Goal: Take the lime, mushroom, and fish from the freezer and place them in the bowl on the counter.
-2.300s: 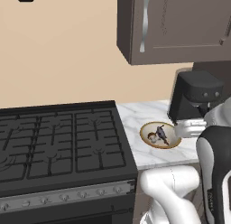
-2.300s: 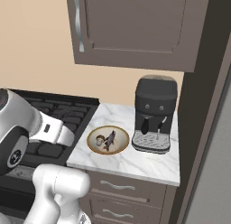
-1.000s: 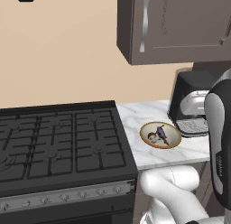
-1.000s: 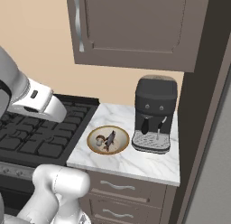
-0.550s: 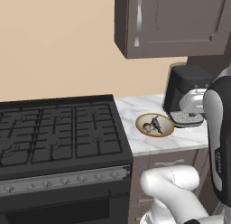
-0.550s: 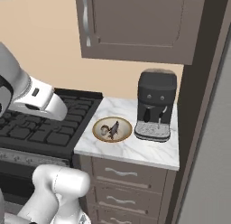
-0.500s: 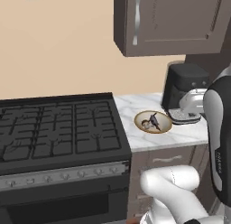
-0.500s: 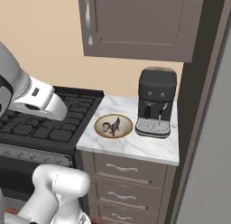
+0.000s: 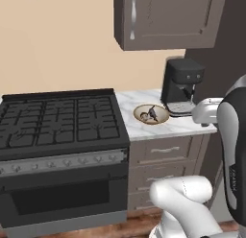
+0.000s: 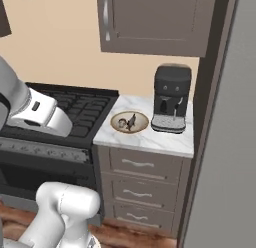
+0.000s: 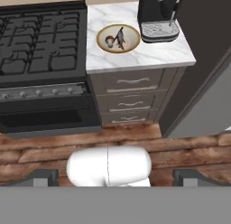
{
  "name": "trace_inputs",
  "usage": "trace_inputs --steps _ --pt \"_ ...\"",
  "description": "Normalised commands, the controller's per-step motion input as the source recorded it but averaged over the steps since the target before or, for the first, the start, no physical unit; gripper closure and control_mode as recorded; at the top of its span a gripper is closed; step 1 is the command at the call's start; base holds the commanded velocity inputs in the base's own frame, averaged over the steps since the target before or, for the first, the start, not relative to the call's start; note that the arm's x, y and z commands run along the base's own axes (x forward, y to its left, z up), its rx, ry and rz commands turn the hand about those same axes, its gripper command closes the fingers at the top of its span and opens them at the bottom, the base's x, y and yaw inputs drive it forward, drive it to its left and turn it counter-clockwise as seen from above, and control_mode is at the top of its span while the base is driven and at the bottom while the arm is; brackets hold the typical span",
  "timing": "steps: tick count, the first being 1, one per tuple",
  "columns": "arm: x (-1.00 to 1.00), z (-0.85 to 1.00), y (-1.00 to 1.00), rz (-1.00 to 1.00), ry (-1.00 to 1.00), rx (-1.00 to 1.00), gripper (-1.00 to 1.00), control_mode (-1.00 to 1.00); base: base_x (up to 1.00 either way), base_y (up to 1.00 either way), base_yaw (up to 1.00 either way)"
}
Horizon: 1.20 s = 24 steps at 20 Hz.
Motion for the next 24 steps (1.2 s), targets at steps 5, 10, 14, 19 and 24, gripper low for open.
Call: trace_inputs --steps 5,10,14,19,24 --pt "0.0 0.0 0.0 0.0 0.0 0.0 -1.0 1.0 0.09 -0.72 -0.04" --pt "0.0 0.0 0.0 0.0 0.0 0.0 -1.0 1.0 0.03 -0.82 -0.06" --pt "0.0 0.0 0.0 0.0 0.0 0.0 -1.0 1.0 0.06 -0.93 -0.06" --pt "0.0 0.0 0.0 0.0 0.0 0.0 -1.0 1.0 0.09 -0.84 -0.04" --pt "0.0 0.0 0.0 0.0 0.0 0.0 -1.0 1.0 0.15 -0.71 -0.04"
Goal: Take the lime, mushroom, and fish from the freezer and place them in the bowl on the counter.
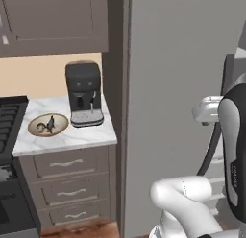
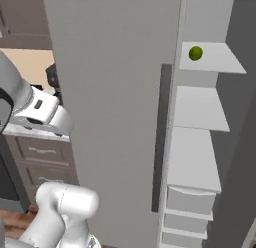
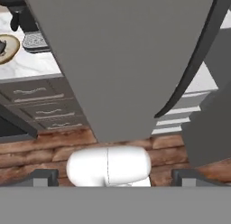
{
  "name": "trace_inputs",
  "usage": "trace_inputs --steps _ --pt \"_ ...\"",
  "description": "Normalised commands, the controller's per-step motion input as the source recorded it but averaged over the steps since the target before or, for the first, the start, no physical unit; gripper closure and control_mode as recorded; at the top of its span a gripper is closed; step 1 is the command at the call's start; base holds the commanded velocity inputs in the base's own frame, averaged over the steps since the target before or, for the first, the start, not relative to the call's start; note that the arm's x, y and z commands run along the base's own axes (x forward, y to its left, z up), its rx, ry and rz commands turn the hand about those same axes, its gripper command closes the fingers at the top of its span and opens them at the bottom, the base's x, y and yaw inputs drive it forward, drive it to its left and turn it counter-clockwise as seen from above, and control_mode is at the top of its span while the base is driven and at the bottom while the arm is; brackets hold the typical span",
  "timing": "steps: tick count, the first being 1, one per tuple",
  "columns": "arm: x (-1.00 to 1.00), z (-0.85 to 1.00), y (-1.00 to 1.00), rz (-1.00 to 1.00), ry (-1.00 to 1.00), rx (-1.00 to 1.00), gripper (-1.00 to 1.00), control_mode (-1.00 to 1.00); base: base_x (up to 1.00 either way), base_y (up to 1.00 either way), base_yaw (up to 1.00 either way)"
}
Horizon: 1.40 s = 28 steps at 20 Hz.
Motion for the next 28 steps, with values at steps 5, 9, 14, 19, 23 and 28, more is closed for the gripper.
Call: trace_inputs --steps 5,9,14,19,23,28 --pt "0.0 0.0 0.0 0.0 0.0 0.0 -1.0 1.0 0.22 -0.58 -0.05" --pt "0.0 0.0 0.0 0.0 0.0 0.0 -1.0 1.0 0.23 -0.54 -0.02" --pt "0.0 0.0 0.0 0.0 0.0 0.0 -1.0 1.0 0.28 -0.46 0.0" --pt "0.0 0.0 0.0 0.0 0.0 0.0 -1.0 1.0 0.34 -0.38 0.0" --pt "0.0 0.0 0.0 0.0 0.0 0.0 -1.0 1.0 0.4 -0.48 0.0" --pt "0.0 0.0 0.0 0.0 0.0 0.0 -1.0 1.0 0.34 -0.5 0.0"
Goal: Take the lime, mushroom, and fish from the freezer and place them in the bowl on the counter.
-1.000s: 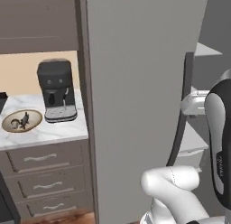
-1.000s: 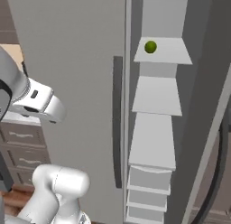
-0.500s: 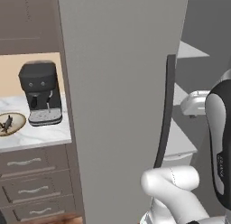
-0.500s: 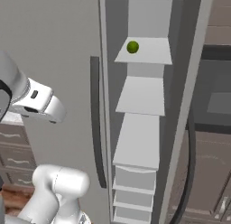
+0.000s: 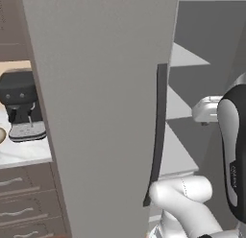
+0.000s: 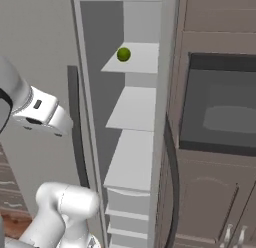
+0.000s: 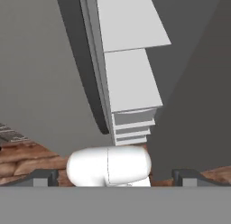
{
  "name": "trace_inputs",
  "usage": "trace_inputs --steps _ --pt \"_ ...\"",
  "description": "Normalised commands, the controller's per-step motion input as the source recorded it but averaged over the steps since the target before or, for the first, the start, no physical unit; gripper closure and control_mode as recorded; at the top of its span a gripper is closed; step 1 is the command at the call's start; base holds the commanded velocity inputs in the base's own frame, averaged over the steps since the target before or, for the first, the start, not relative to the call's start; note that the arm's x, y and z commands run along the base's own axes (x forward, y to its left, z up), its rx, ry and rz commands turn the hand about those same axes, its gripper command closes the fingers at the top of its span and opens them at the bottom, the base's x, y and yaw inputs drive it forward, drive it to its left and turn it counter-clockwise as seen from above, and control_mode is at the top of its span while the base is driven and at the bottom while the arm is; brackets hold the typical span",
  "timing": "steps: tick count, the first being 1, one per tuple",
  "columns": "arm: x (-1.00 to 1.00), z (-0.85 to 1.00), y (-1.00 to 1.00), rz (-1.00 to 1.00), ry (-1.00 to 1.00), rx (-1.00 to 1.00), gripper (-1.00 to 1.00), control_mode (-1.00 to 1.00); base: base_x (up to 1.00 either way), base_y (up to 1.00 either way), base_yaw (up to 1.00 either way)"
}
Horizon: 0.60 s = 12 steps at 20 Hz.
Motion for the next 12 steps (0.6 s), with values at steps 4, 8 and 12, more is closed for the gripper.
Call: trace_inputs --steps 4,8,12 --pt "0.0 0.0 0.0 0.0 0.0 0.0 -1.0 1.0 0.33 -0.48 0.0" --pt "0.0 0.0 0.0 0.0 0.0 0.0 -1.0 1.0 0.35 -0.28 0.0" --pt "0.0 0.0 0.0 0.0 0.0 0.0 -1.0 1.0 0.43 -0.28 0.0"
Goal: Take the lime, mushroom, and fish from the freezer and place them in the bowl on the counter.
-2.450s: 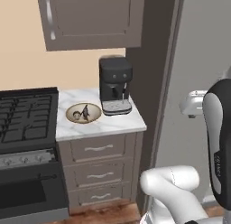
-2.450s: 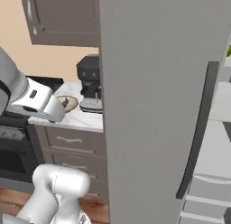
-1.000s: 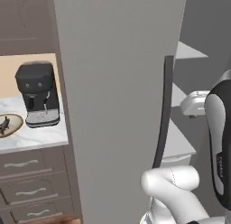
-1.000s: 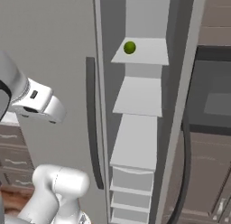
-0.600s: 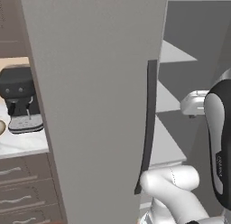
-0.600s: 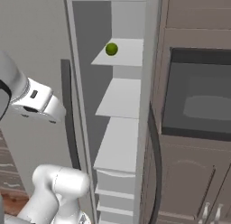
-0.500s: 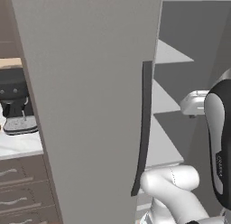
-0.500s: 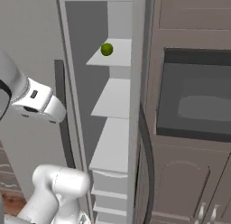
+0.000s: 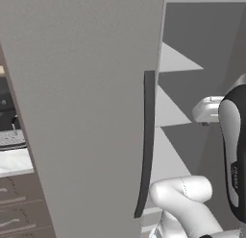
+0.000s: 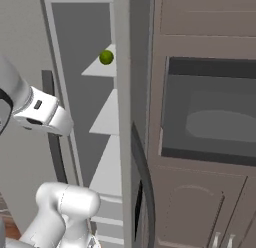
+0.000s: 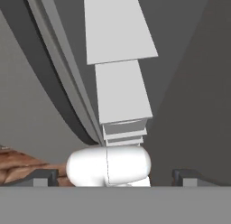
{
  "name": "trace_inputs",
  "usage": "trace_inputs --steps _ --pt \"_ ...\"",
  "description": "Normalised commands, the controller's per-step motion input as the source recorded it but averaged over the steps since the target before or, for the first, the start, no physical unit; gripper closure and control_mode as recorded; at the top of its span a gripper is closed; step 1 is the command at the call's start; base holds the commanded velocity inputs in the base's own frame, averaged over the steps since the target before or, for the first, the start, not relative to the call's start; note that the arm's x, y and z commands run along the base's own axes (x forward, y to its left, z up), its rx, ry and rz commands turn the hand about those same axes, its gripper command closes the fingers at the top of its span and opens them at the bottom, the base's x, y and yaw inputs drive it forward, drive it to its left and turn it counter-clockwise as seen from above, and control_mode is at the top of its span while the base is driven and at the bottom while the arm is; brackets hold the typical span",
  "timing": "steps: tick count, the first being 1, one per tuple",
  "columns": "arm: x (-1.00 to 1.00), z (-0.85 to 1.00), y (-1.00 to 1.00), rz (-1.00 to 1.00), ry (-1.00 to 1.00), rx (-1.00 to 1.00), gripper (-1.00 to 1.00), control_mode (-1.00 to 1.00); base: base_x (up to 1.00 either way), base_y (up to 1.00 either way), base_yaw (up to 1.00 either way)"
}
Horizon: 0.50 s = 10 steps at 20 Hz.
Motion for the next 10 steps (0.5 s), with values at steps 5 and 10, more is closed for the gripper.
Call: trace_inputs --steps 5,10 --pt "0.0 0.0 0.0 0.0 0.0 0.0 -1.0 1.0 0.45 -0.41 0.0" --pt "0.0 0.0 0.0 0.0 0.0 0.0 -1.0 1.0 0.27 -0.55 0.0"
